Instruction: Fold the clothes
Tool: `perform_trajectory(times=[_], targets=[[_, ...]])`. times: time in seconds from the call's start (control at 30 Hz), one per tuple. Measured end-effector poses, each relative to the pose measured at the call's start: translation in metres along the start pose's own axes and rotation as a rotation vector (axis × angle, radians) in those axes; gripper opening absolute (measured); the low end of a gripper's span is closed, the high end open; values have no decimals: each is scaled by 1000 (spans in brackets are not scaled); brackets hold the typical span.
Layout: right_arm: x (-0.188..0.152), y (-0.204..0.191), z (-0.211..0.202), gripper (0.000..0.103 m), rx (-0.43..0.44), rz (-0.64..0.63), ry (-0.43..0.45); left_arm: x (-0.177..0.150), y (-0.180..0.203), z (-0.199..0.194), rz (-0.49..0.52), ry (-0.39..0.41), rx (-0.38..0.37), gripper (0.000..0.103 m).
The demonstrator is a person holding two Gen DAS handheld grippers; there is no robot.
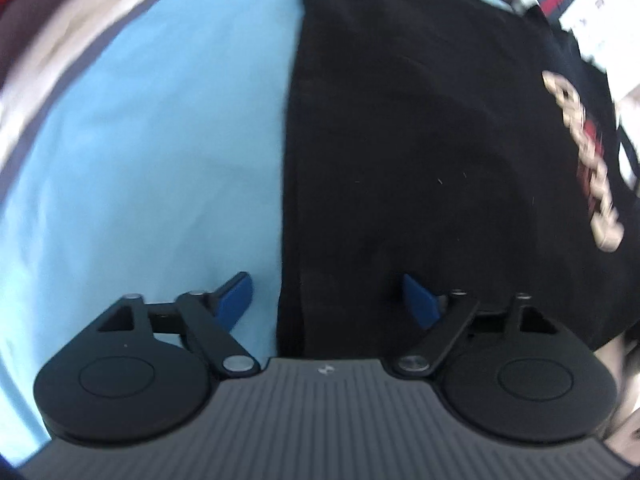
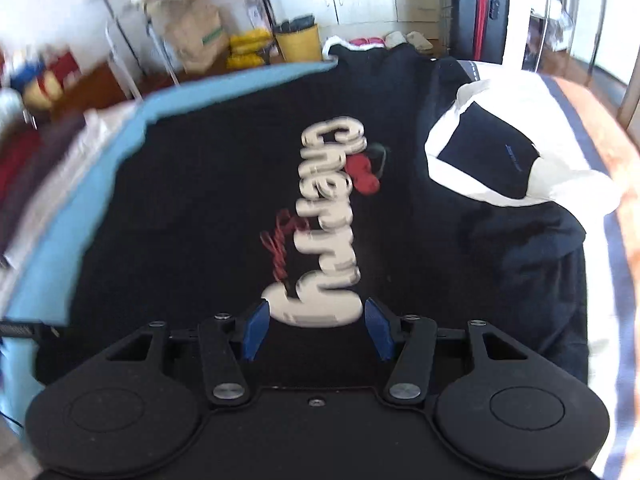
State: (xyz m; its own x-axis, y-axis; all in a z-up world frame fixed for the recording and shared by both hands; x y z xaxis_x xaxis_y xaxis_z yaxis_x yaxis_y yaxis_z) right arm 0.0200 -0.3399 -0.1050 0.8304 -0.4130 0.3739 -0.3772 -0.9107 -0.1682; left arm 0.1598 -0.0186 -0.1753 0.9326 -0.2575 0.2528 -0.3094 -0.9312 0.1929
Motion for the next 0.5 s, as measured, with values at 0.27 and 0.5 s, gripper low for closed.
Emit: perform_trajectory(times=[0.27,0.5], targets=[[5,19,3,59,20,75,9,-17,43,-45,225,238,206,5],[3,60,0,59,-174,199,-4,-35,26,-2,183,48,283,9]])
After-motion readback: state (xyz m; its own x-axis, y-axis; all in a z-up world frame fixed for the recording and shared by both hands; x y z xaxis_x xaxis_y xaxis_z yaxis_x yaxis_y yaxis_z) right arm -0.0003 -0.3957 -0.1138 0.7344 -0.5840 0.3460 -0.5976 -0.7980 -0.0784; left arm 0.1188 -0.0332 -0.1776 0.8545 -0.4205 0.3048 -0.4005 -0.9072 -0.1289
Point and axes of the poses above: each gripper's, at about its wrist camera, not at the fingertips, and z roughly the way its jaws point, y to its right, x to its top, the point moved 2 cm from there along z, roughly the way its jaws point, and after that the axes turned 11 degrees about -y, right-handed, at the moved point
